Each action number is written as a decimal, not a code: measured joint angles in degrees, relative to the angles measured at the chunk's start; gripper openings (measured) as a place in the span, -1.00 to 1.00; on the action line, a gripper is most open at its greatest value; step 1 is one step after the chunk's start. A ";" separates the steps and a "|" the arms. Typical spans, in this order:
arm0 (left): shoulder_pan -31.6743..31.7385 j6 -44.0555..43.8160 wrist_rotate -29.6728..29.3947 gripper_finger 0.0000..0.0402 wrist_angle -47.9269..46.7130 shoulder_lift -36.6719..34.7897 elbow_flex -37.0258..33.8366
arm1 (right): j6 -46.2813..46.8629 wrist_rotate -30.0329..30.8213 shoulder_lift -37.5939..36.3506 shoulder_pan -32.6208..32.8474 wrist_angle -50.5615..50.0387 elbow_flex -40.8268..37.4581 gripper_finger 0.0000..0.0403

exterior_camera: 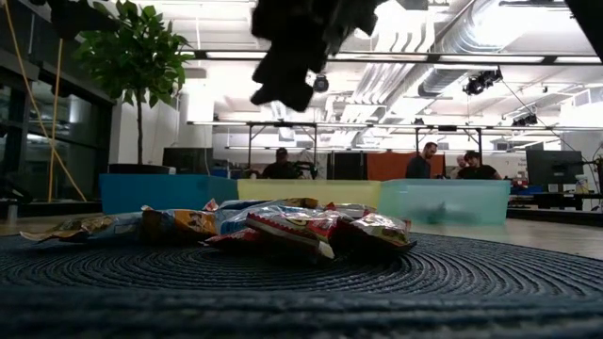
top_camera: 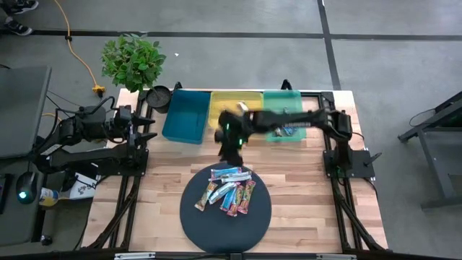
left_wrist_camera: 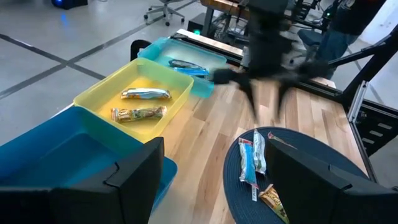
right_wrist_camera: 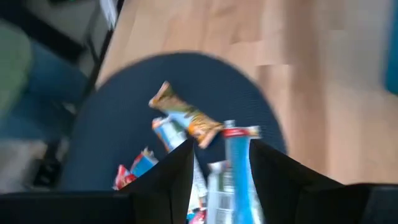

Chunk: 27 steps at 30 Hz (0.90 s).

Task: Pick and place Granola Bars by type
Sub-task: Put the yellow granola bar into the yellow bin

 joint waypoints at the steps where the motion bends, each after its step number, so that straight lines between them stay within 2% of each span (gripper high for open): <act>1: 0.00 0.01 0.00 0.36 0.05 0.01 0.01 | -1.57 2.51 0.00 2.09 -0.07 0.00 -0.30; 6: 0.00 0.11 -0.02 0.36 0.01 0.01 0.01 | -8.12 17.70 0.00 10.45 0.14 0.00 -0.30; 10: 0.00 0.11 -0.02 0.36 0.02 0.00 0.01 | -6.96 24.79 0.00 14.30 1.33 0.00 -0.30; 17: 0.00 0.13 -0.02 0.36 0.03 0.01 -0.01 | -3.67 25.68 0.66 18.34 -0.08 0.02 -0.30; 21: 0.00 0.11 -0.03 0.36 0.01 0.01 0.01 | -0.14 23.50 1.36 18.37 -1.66 -0.02 -0.28; 27: 0.00 0.11 -0.04 0.36 0.01 0.01 0.01 | 0.28 19.52 2.18 17.00 -0.14 0.02 -0.17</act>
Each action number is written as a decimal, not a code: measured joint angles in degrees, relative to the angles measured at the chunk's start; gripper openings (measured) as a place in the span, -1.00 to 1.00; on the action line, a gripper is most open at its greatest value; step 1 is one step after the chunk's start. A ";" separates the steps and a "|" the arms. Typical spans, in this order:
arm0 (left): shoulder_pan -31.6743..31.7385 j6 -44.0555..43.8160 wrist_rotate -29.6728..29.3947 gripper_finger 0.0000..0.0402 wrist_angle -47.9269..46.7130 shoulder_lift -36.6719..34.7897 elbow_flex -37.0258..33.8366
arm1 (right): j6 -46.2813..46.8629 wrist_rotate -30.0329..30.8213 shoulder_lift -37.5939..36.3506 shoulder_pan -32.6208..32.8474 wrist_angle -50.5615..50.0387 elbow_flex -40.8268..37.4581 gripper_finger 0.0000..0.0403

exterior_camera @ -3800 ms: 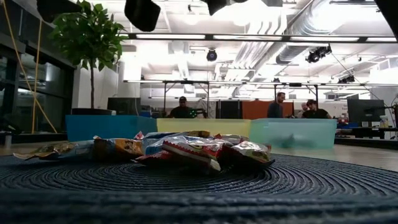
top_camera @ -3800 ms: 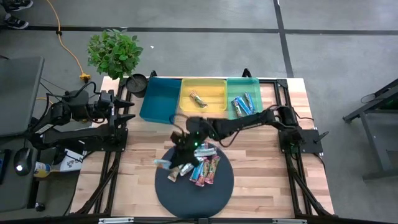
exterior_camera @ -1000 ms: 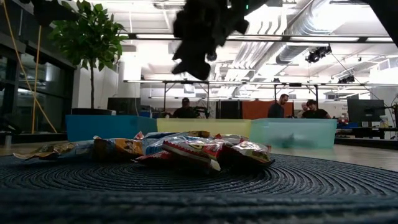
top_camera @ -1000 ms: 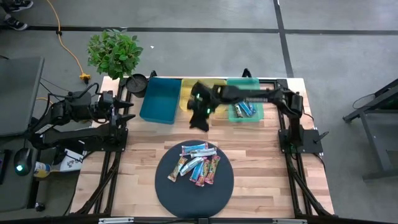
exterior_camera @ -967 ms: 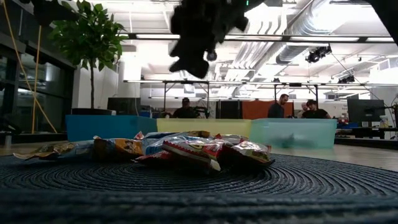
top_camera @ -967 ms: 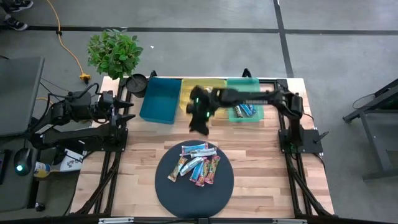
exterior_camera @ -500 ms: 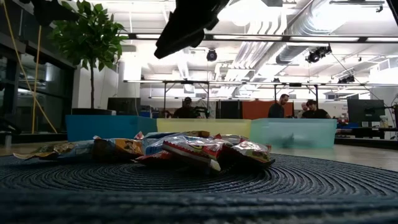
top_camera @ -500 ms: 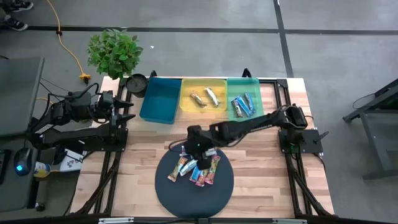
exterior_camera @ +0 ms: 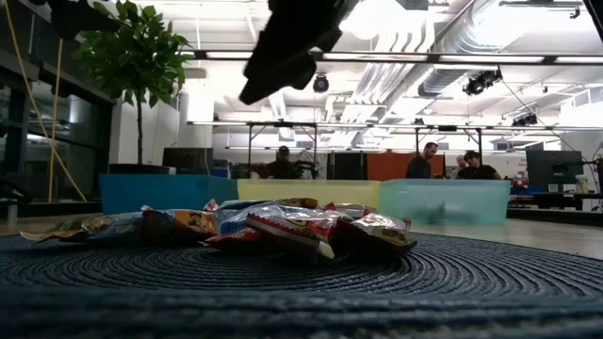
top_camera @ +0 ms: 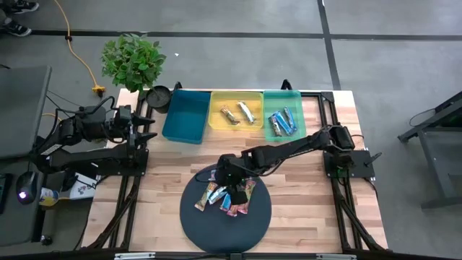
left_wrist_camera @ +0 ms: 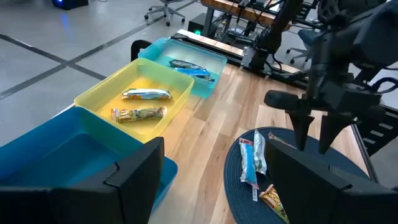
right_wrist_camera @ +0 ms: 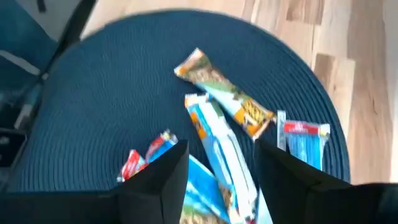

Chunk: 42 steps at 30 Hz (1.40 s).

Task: Pick and place Granola Bars by type
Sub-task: Put the yellow granola bar into the yellow bin

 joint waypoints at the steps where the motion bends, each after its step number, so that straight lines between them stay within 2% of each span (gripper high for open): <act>1: 0.00 0.00 0.00 0.36 0.02 0.00 0.00 | 0.09 -0.49 0.21 -0.24 0.48 0.00 -0.14; 7: 0.00 0.00 -0.01 0.36 0.01 -0.02 0.00 | -0.03 -1.93 3.00 -0.27 -0.95 1.93 -0.06; 15: 0.00 0.00 -0.02 0.36 0.00 0.00 -0.01 | -0.45 0.65 9.88 -0.54 -8.90 14.57 -0.05; 25: 0.00 0.00 -0.04 0.36 -0.03 -0.01 -0.01 | -3.06 -4.00 20.20 -0.16 -22.28 27.18 -0.05; 42: 0.00 0.01 -0.02 0.36 -0.07 0.00 0.00 | -3.30 -0.35 22.87 0.21 -22.16 28.37 -0.06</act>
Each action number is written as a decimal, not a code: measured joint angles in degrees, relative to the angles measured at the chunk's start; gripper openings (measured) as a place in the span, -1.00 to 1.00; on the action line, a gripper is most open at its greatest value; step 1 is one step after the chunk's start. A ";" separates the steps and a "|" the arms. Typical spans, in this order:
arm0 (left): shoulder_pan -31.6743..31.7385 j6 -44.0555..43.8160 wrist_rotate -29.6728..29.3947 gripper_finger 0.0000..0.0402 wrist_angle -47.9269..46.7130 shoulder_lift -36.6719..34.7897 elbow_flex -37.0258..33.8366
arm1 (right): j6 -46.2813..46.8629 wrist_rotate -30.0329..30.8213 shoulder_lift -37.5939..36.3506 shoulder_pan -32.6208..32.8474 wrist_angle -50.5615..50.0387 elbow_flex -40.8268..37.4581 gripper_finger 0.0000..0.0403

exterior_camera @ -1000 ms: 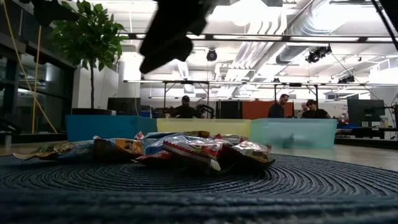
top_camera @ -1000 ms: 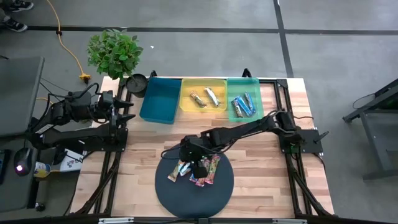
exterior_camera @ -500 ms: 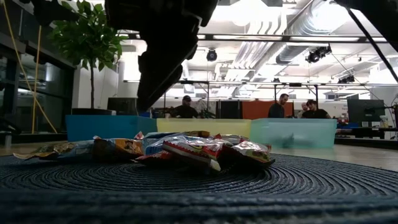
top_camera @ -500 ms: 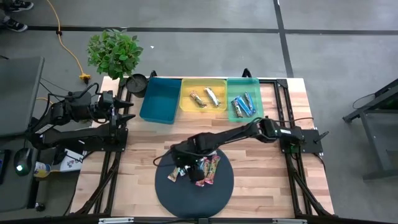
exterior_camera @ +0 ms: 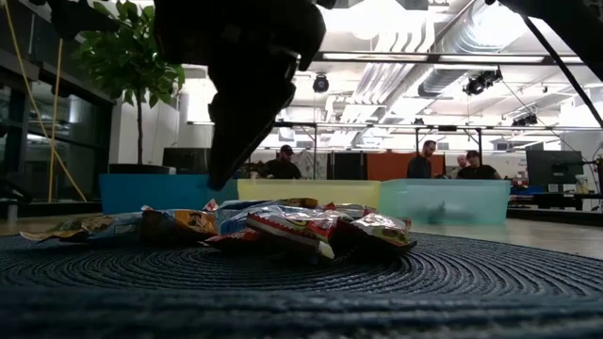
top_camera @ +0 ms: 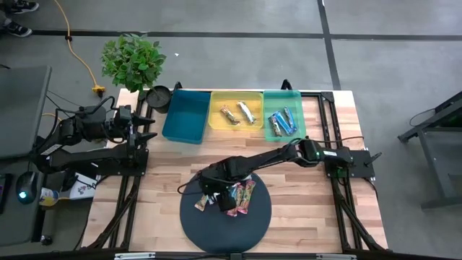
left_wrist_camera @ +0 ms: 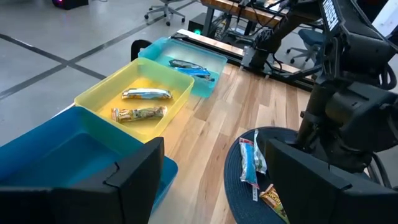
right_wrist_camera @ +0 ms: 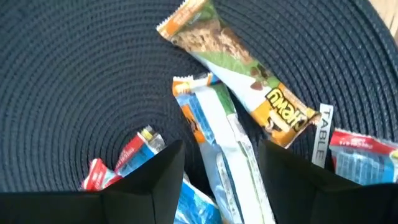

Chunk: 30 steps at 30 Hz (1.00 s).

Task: Pick and place Granola Bars by type
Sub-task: Put the yellow granola bar into the yellow bin

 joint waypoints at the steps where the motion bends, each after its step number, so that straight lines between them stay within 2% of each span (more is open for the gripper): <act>1: 0.00 0.02 0.00 0.36 0.01 -0.01 0.00 | 0.06 0.35 0.00 0.00 -0.21 0.00 -0.06; 30: 0.00 0.25 0.46 0.36 0.00 0.00 -0.01 | 3.15 -1.92 5.16 -0.26 0.87 0.11 -0.06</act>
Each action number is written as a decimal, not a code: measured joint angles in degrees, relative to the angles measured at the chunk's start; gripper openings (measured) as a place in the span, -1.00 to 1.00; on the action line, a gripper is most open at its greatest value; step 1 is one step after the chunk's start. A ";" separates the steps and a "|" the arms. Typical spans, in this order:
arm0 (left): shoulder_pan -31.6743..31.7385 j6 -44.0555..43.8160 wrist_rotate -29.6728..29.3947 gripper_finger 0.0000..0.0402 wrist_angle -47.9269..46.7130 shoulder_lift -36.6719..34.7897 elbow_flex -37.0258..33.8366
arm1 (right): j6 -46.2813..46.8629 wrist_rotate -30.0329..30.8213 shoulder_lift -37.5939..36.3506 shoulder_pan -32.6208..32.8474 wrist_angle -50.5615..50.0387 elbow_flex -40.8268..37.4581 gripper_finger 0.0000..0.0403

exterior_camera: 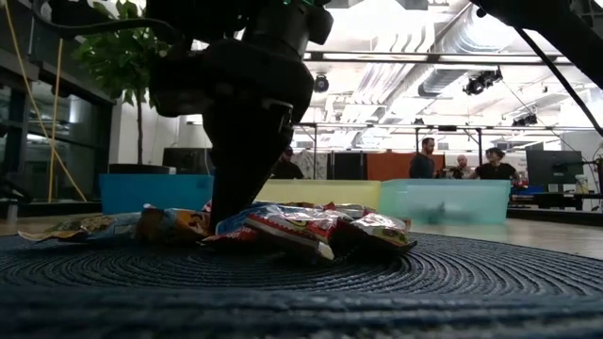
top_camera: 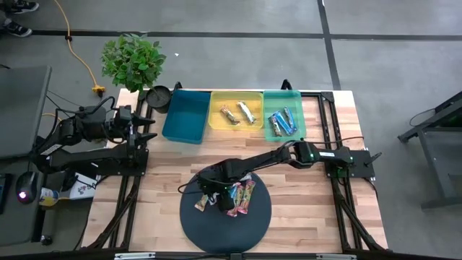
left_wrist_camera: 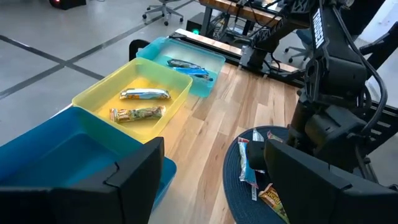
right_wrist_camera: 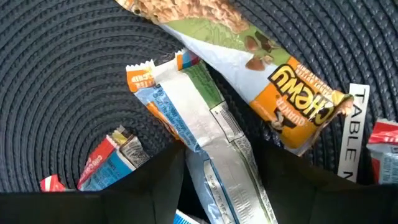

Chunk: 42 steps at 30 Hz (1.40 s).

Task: Pick and place Granola Bars by type
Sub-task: Put the yellow granola bar into the yellow bin

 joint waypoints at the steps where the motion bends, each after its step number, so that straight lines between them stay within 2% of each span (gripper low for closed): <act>1: 0.00 0.00 0.00 0.36 -0.01 0.00 0.00 | 0.02 0.08 0.04 0.06 0.00 0.00 -0.06; 12: 0.00 0.00 0.00 0.36 -0.01 0.00 0.01 | 1.25 0.61 0.17 0.22 0.09 -0.02 -0.08; 22: 0.00 0.00 0.00 0.36 -0.01 -0.02 0.01 | 1.27 0.80 0.24 0.22 -0.04 -0.09 -0.37; 28: 0.00 0.00 0.00 0.36 0.00 0.00 0.01 | 2.42 0.64 0.26 0.22 -0.13 -0.13 -0.45; 37: 0.00 0.00 0.00 0.36 0.02 0.00 -0.01 | 6.28 -8.09 0.42 -1.68 -2.70 2.00 -0.48; 42: 0.00 0.00 0.00 0.36 0.02 -0.01 0.01 | 5.86 -9.88 0.35 -3.30 -4.94 5.37 -0.48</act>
